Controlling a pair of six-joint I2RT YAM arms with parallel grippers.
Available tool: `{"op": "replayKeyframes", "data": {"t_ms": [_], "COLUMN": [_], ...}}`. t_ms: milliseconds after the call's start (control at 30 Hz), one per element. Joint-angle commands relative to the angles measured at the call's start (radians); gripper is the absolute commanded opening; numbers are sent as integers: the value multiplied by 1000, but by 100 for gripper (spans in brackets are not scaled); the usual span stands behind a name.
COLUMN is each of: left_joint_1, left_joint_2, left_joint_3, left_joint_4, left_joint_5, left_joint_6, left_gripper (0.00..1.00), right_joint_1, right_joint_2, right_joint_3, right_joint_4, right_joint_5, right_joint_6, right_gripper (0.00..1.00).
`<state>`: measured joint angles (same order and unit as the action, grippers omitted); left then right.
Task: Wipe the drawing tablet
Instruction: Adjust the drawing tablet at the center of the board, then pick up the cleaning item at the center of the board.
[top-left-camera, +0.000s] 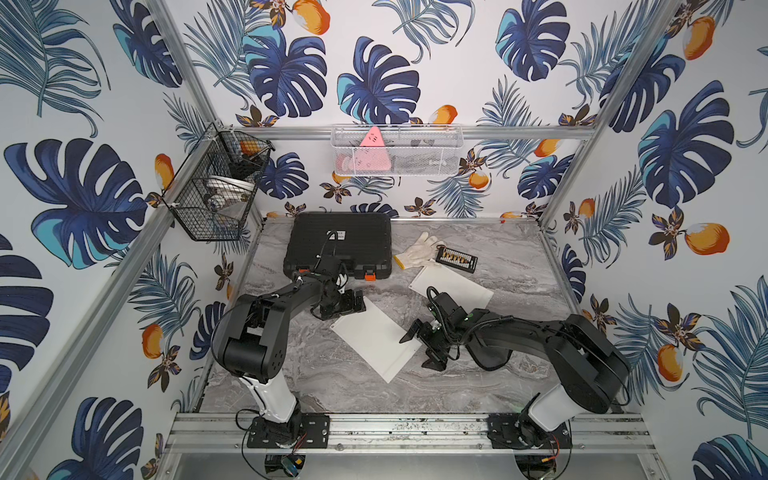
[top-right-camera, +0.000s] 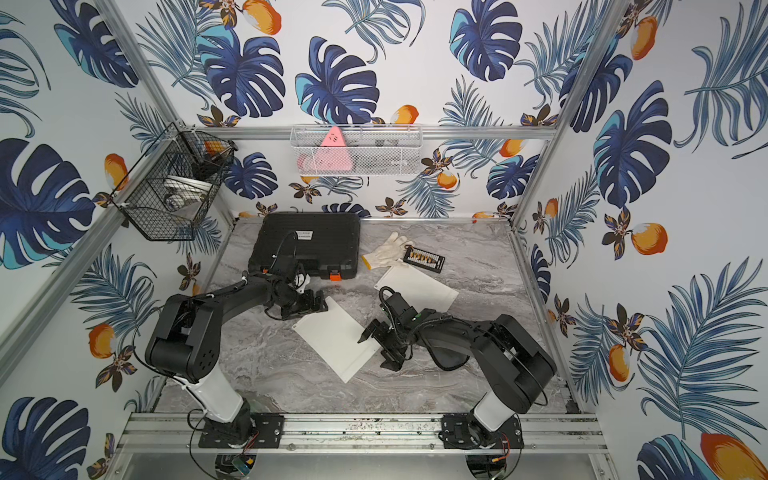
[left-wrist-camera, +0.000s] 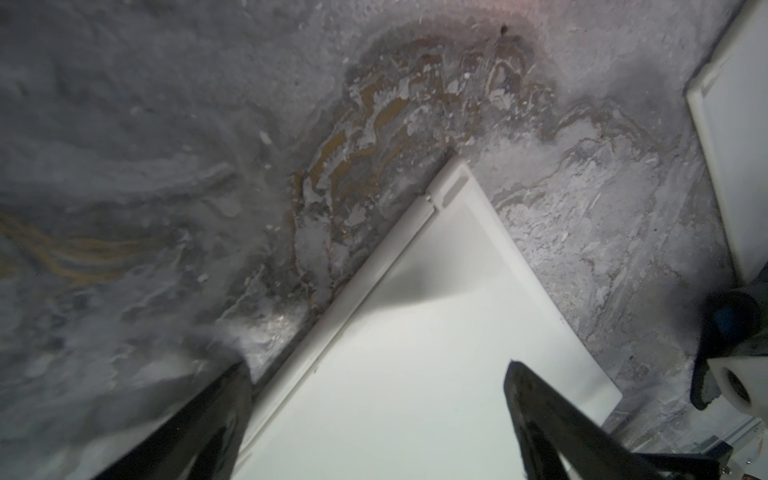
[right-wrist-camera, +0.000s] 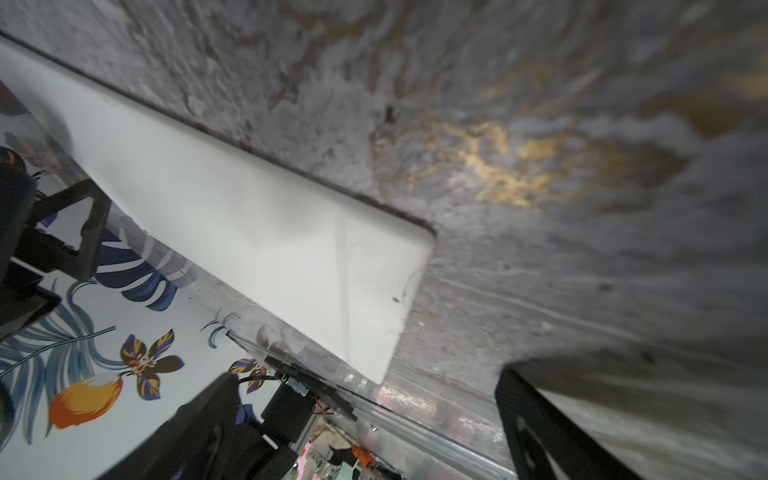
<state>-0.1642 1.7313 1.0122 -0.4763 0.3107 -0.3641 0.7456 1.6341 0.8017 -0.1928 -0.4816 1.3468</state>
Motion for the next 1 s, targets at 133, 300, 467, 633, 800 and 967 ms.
{"op": "replayKeyframes", "data": {"t_ms": [133,300,467,633,800,967], "left_joint_1": [0,-1,-7,-7,-29,-102], "left_joint_2": [-71,-182,-311,-336,-360,-349], "left_joint_3": [-106,-201,-303,-229,-186,-173], "left_joint_4": [-94,-152,-136,-201,-217,-189], "left_joint_5": [-16,-59,-35,-105,-119,-120], "left_joint_6": [-79,-189,-284,-258,-260,-270], "left_gripper": [99,99,99,99,99,99], "right_joint_1": [-43,-86,-94,-104,-244,-459], "right_joint_2": [128,244,277,88,-138,-290], "right_joint_3": [144,279,436,445,303,132], "right_joint_4": [-85,-167,-327,-556,-797,-804], "right_joint_5": [63,48,96,397,661,627], "right_joint_6": [-107,-247,-372,-406,-368,-456], "right_gripper": [98,97,96,95,93,69]}}
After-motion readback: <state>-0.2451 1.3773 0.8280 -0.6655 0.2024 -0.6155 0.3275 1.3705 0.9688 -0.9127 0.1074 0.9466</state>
